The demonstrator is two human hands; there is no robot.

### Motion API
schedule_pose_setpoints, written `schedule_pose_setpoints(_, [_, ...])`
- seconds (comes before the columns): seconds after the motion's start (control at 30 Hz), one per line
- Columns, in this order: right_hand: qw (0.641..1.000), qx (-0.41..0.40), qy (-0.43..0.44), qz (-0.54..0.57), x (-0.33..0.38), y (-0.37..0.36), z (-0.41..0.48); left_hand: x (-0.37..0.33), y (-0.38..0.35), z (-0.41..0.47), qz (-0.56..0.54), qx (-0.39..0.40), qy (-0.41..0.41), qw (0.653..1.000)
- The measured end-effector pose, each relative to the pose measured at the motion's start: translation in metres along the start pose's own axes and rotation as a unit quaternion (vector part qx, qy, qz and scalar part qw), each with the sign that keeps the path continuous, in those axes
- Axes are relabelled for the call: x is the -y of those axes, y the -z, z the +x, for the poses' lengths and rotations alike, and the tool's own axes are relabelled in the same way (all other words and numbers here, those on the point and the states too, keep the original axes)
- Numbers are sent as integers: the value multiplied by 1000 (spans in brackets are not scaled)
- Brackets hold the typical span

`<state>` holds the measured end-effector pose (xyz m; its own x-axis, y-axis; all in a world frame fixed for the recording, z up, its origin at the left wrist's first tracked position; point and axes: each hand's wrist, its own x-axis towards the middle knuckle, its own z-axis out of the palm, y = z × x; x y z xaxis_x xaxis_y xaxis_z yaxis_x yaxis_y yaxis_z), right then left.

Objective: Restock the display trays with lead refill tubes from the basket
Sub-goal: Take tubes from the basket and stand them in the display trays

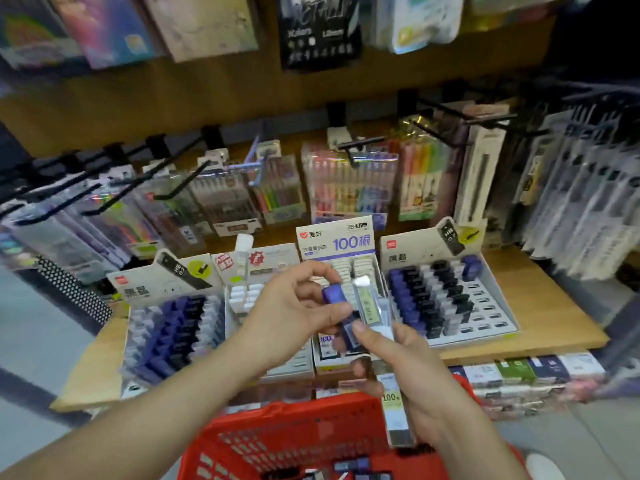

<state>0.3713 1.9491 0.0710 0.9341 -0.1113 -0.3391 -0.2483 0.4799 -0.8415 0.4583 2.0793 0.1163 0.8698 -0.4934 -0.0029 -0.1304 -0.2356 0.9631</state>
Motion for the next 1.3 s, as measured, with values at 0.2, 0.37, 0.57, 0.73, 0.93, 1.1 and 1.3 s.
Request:
schedule_pose_setpoints(0.2, [987,-96,42,123,1,55,14,-7,-55,35,63,44,1,997])
schedule_pose_setpoints(0.37, [960,-234,107,113,-2,92,21,-14,-97,71,164,48,13,985])
schedule_pose_setpoints(0.57, [903,-361,80,220,-4,137,14,-12,-154,130,234,13,-89,968])
schedule_pose_setpoints(0.73, [876,-285,74,383,-3,157,16,6,-194,156,359,7,-159,920])
schedule_pose_setpoints(0.93, [875,-267,95,392,8,156,13,29,-211,171,442,41,-180,878])
schedule_pose_setpoints(1.1, [875,-279,87,386,3,157,15,35,-215,178,477,51,-206,853])
schedule_pose_setpoints(1.3, [874,-275,93,389,10,156,9,47,-226,194,521,84,-220,820])
